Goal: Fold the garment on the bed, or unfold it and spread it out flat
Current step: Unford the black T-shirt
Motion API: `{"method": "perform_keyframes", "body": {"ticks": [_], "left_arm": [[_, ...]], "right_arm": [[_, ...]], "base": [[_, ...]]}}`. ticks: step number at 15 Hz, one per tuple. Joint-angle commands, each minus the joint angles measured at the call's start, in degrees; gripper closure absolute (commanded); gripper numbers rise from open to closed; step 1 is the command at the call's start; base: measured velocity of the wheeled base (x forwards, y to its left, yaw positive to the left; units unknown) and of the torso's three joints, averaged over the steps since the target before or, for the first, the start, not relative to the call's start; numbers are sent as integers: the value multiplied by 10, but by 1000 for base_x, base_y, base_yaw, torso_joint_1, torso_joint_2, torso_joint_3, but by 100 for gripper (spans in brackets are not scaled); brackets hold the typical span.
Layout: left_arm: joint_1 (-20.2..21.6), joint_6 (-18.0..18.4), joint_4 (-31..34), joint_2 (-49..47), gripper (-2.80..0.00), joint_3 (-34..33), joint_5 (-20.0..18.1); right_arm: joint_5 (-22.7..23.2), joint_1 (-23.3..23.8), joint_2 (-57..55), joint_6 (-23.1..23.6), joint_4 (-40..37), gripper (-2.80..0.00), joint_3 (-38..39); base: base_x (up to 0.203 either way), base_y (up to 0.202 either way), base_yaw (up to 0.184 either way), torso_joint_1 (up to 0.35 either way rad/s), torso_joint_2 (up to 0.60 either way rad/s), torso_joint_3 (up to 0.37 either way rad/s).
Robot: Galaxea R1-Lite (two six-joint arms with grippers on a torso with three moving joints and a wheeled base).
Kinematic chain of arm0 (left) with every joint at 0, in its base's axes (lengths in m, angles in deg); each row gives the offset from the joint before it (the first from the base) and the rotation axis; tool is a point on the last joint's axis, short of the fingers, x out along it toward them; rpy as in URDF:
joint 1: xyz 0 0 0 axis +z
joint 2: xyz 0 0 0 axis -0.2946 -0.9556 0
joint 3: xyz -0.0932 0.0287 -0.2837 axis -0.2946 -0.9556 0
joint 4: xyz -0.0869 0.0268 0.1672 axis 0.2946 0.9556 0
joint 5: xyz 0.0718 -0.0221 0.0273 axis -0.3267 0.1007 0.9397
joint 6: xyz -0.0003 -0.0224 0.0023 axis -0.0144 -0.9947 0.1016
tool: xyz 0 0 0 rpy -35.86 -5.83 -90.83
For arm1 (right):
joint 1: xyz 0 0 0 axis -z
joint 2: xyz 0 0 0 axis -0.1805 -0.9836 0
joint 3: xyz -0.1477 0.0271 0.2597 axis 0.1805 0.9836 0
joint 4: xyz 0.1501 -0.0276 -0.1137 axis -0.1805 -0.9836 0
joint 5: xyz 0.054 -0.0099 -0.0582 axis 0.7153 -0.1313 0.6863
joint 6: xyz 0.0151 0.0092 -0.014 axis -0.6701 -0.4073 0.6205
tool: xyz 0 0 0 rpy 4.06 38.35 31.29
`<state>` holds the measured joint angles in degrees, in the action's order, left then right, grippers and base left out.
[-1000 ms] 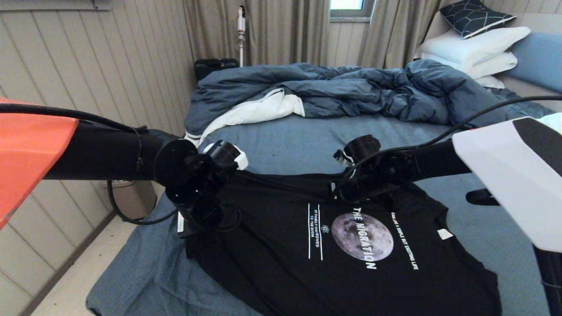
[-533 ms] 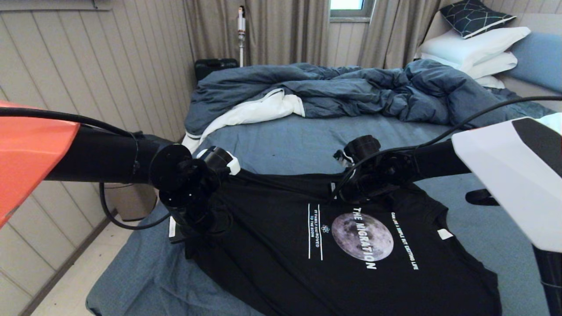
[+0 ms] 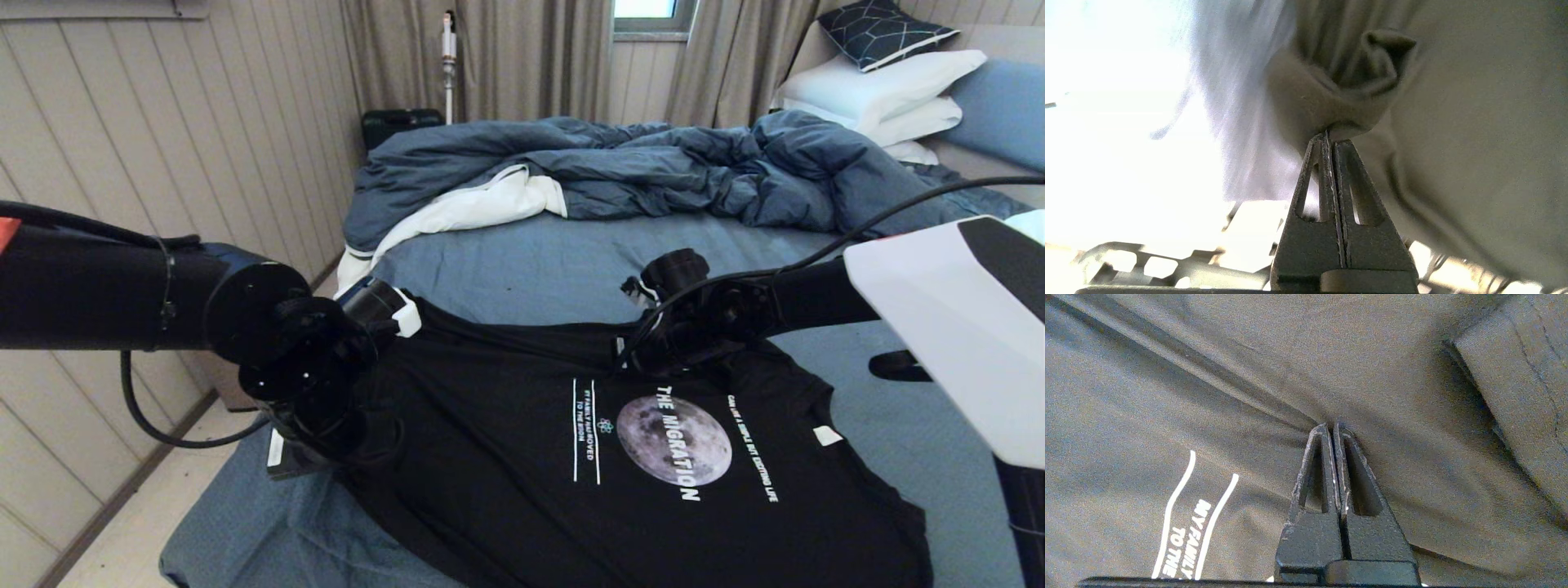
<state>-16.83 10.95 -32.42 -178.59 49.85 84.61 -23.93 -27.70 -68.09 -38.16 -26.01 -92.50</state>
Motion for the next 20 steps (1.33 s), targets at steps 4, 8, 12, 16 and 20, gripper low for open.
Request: {"method": "perform_keyframes", "body": {"ticks": [4,8,12,16,20], "left_arm": [[-88,-46,1,51,0,-94,-9],[-138,-73,0,44,0,-104,-77],[-159,-66,7,53,-280,-108,-69],[-137,-55,7,70,-280,-119,-6],[-81,-19,6,109,-280,-124,38]], "right_arm": [[1,-1,3,-1,0,0,2],[1,0,3,-1,0,0,2],[1,0,-1,0,0,0,0],[1,0,-1,0,0,0,1],[1,0,1,0,0,0,0]], "base": [[0,0,0,0,0,0],[0,0,0,0,0,0],[0,0,0,0,0,0],[0,0,0,0,0,0],[0,0,0,0,0,0]]}}
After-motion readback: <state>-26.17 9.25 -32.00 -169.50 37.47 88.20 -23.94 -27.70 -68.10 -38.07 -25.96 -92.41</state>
